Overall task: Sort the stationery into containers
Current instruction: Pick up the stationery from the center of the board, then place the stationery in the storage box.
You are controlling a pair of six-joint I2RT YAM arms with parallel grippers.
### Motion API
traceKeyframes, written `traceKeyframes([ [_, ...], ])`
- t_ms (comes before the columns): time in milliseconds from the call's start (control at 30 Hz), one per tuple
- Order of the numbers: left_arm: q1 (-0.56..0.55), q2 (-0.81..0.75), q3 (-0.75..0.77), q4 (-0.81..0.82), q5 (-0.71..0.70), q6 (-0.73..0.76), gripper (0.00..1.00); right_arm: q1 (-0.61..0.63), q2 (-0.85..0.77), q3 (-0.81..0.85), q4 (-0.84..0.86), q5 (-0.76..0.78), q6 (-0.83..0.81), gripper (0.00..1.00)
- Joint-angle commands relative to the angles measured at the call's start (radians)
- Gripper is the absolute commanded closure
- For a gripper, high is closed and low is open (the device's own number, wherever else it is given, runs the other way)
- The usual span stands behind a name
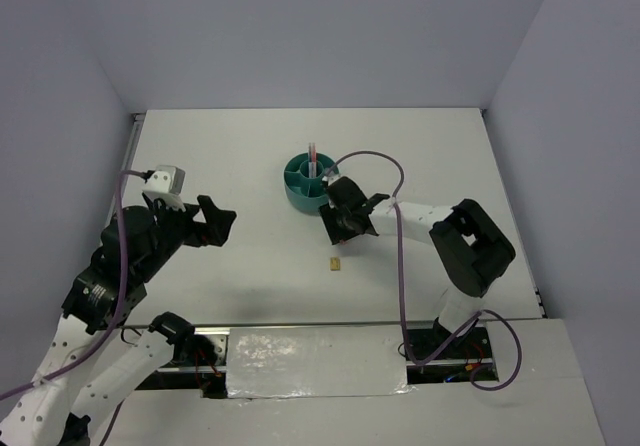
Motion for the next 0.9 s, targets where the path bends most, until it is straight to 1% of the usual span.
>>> traceKeyframes([
  [0,-0.002,-0.007,-0.034,0.018,0.016,0.022,0.01,0.000,0.010,0.023,-0.004,-0.003,0.012,0.46],
  [33,-0.002,0.001,-0.043,0.021,0.017,0.022,0.01,0.000,0.006,0.015,-0.004,0.007,0.021,0.51],
  [67,-0.002,0.005,-0.048,0.021,0.019,0.022,0.01,0.002,-0.001,0.007,-0.004,0.021,0.030,0.60],
  [133,-0.002,0.017,-0.058,0.026,0.019,0.018,0.01,0.002,-0.027,-0.034,0.018,0.029,0.041,0.68],
  [167,-0.002,0.021,-0.074,0.035,0.022,0.013,0.01,0.003,-0.037,-0.045,0.021,0.036,0.048,0.76],
  [200,-0.004,0.022,-0.078,0.041,0.026,-0.001,0.01,0.005,-0.050,-0.057,0.024,0.041,0.055,0.95],
  [233,-0.004,0.030,-0.088,0.049,0.034,-0.013,0.01,0.005,-0.085,-0.083,0.039,0.043,0.067,1.00],
  [333,-0.002,0.048,-0.107,0.102,0.088,-0.093,0.01,0.004,-0.210,-0.146,0.079,0.043,0.093,1.00],
  [367,-0.004,0.053,-0.117,0.128,0.127,-0.122,0.01,0.008,-0.249,-0.161,0.088,0.043,0.101,1.00],
  [400,-0.004,0.059,-0.124,0.158,0.149,-0.190,0.01,0.013,-0.331,-0.187,0.096,0.043,0.108,1.00],
  [433,-0.004,0.073,-0.149,0.231,0.175,-0.221,0.01,0.017,-0.368,-0.203,0.113,0.043,0.111,1.00],
  [467,-0.004,0.080,-0.166,0.279,0.233,-0.287,0.01,0.034,-0.408,-0.213,0.121,0.041,0.113,1.00],
  [500,-0.004,0.088,-0.184,0.332,0.264,-0.321,0.01,0.045,-0.474,-0.227,0.122,0.041,0.114,1.00],
  [533,-0.010,0.106,-0.224,0.453,0.293,-0.349,0.01,0.057,-0.502,-0.232,0.125,0.020,0.114,1.00],
  [600,-0.024,0.132,-0.252,0.562,0.338,-0.418,0.01,0.104,-0.569,-0.238,0.134,0.007,0.117,1.00],
  [633,-0.037,0.170,-0.259,0.646,0.333,-0.430,0.01,0.117,-0.586,-0.240,0.142,-0.006,0.125,1.00],
  [700,-0.082,0.218,-0.247,0.693,0.323,-0.442,0.03,0.157,-0.632,-0.244,0.159,-0.052,0.159,1.00],
  [800,-0.149,0.330,-0.204,0.765,0.306,-0.452,0.05,0.218,-0.694,-0.256,0.213,-0.060,0.197,1.00],
  [867,-0.195,0.367,-0.184,0.793,0.301,-0.453,0.06,0.237,-0.714,-0.249,0.230,-0.048,0.213,1.00],
])
